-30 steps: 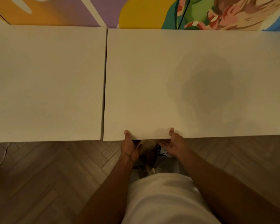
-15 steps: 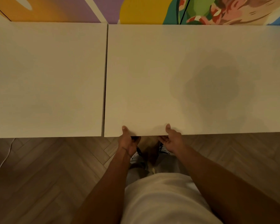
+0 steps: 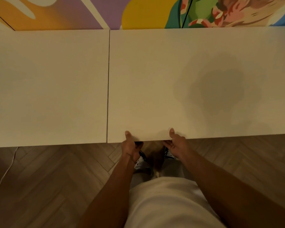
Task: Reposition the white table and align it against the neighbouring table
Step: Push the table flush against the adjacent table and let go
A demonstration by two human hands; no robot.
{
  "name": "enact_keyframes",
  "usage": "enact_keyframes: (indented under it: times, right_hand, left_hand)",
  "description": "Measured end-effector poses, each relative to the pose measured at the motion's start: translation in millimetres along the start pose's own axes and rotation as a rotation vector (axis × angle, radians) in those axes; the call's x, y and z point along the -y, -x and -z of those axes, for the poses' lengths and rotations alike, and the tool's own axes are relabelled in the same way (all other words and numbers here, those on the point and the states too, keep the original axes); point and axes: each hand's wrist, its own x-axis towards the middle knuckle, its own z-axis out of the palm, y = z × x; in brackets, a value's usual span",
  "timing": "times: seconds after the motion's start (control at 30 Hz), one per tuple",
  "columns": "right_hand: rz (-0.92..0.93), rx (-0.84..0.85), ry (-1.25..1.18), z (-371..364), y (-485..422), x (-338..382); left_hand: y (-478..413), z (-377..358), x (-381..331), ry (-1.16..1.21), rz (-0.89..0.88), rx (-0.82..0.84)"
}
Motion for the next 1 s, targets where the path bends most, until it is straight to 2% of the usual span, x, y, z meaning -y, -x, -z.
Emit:
enact_keyframes:
  times: [0.63, 1.0]
  right_hand:
    - [-0.079, 0.031, 0.020, 4, 15, 12]
    - [-0.047, 0.076, 0.097, 5, 21, 7]
  left_hand:
    - [-6, 2, 4, 0.069, -0.004, -0.023]
    - [-3, 7, 0, 0.017, 0.042, 0.100]
